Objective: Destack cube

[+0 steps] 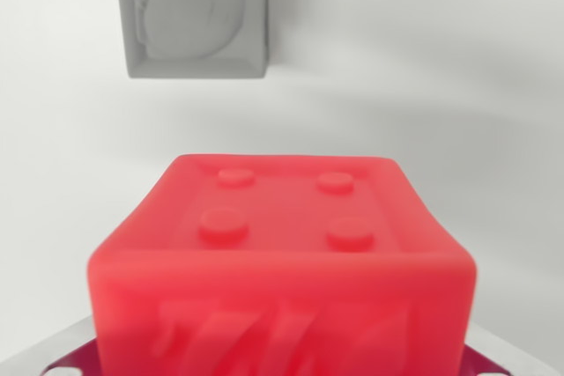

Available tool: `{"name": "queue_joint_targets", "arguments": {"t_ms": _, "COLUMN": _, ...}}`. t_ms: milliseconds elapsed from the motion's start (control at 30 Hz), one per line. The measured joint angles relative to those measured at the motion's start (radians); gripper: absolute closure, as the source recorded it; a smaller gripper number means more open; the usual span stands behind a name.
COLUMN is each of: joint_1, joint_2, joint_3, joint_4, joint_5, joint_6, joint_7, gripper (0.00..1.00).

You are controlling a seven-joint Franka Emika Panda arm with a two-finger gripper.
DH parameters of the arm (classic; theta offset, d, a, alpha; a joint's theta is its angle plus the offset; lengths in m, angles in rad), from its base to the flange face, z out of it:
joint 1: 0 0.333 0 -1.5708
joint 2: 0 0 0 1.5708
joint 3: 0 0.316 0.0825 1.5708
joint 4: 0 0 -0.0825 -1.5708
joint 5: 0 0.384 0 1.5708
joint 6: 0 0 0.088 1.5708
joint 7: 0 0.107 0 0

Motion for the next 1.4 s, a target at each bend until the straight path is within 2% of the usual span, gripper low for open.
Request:
{"name": "queue_joint_targets", "arguments": {"t_ms": 833, "joint_1": -0.042, "joint_2": -0.101, "joint_3": -0.004, "joint_4": -0.155, "joint_5": 0.009, "joint_6": 0.053, "joint_7": -0.060, "gripper": 1.00}}
{"name": "queue_joint_targets", "arguments": {"t_ms": 1400, "joint_1": -0.067, "joint_2": -0.166, "joint_3": -0.012, "joint_4": -0.250, "joint_5": 0.016, "joint_6": 0.084, "joint_7": -0.105, "gripper": 1.00}}
